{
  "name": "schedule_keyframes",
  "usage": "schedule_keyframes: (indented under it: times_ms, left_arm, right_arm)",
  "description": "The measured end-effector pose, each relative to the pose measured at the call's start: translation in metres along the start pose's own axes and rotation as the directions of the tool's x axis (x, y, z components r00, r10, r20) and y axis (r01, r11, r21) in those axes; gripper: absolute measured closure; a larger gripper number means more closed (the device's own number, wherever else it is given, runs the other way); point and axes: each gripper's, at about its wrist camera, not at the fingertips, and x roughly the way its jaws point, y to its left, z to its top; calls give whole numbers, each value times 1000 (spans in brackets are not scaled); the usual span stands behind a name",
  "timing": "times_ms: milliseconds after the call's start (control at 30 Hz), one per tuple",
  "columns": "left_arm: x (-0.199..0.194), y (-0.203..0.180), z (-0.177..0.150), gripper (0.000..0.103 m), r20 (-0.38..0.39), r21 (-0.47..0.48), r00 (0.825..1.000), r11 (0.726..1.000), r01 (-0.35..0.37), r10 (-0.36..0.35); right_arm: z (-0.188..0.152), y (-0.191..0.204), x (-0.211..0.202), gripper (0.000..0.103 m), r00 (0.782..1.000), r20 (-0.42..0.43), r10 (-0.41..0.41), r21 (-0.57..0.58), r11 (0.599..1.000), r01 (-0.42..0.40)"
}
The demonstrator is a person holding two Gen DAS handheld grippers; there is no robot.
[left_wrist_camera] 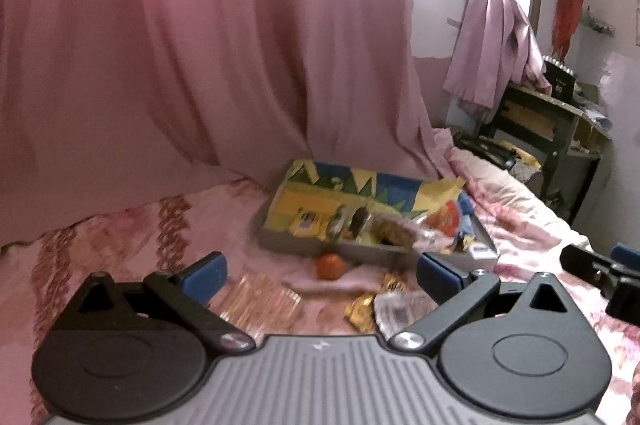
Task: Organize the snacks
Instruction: 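Withdraw both tools from the tray back over the remaining snacks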
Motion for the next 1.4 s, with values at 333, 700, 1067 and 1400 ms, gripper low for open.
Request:
schedule_keyframes:
  times_ms: [333, 700, 1067, 1400]
  left_arm:
    - [-30, 9, -25, 0, -40, 2, 998, 999, -38, 38]
    - [-42, 2, -42, 0, -103, 49, 992, 997, -66, 71]
    - [-35, 4, -47, 0, -172, 61, 976, 990, -127, 136]
    - [-29, 3, -48, 0, -204, 72, 968, 988, -135, 147]
  right_arm:
    - [-19, 11, -32, 1, 999, -45, 28, 19, 999, -27]
    - [-41, 21, -42, 1, 987, -150, 60, 41, 998, -54]
    - [-57, 31, -31, 1, 962, -270, 48, 5, 999, -48]
    - [-62, 34, -25, 1, 948, -315, 46, -3, 999, -49]
